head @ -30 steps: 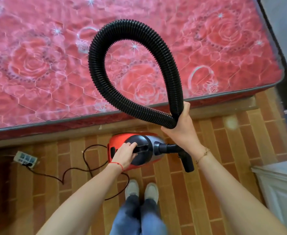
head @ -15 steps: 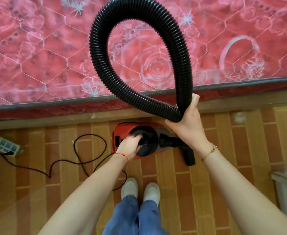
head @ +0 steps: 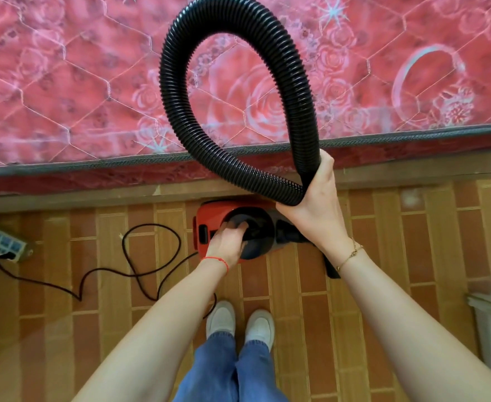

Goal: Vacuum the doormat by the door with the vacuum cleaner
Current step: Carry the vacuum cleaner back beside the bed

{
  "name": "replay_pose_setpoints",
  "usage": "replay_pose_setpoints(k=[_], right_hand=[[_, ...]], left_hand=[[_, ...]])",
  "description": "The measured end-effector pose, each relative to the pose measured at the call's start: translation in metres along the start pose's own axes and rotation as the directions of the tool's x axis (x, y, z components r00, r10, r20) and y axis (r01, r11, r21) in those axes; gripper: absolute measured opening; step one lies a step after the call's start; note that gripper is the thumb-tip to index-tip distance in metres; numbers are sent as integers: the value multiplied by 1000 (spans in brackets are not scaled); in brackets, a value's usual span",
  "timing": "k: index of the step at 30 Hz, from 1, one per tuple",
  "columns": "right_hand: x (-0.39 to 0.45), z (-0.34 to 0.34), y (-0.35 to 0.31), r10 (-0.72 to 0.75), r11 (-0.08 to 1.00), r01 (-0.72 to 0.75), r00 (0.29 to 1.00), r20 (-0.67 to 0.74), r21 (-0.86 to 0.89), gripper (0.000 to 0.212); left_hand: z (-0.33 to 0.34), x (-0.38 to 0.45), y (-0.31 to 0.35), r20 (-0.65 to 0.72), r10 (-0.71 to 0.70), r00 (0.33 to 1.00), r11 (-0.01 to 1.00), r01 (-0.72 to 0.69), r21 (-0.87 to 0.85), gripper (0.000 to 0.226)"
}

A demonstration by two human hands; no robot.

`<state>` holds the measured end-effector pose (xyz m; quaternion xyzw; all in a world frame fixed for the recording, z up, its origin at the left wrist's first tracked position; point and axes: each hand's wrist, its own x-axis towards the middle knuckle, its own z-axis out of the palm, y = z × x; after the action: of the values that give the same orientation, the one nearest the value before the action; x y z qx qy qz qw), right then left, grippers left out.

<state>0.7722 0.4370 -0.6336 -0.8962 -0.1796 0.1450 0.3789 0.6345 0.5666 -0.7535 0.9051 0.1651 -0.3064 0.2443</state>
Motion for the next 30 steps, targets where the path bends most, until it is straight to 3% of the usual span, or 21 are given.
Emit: replay_pose_setpoints(k=[11,20,25,30], right_hand=[[4,-6,-5,51,951,-33,997,51,-306,131],[2,-22,-12,181,862,-119,980,80,-493,152],[-20,-24,-34,236,790,-160,970,53,-592,142],[-44,-24,-68,162,775,-50,979,122,-630,107]], left_hand=[[-13,-39,9,-147,-16,989,992,-2,-122,58],[-47,-82,-7,-303,47,952,997,-64,-46,53],[-70,-109,-7,-314,26,949,1000,-27,0,56],[-101,-145,-13,-352,-2,936,1000,11,24,57]])
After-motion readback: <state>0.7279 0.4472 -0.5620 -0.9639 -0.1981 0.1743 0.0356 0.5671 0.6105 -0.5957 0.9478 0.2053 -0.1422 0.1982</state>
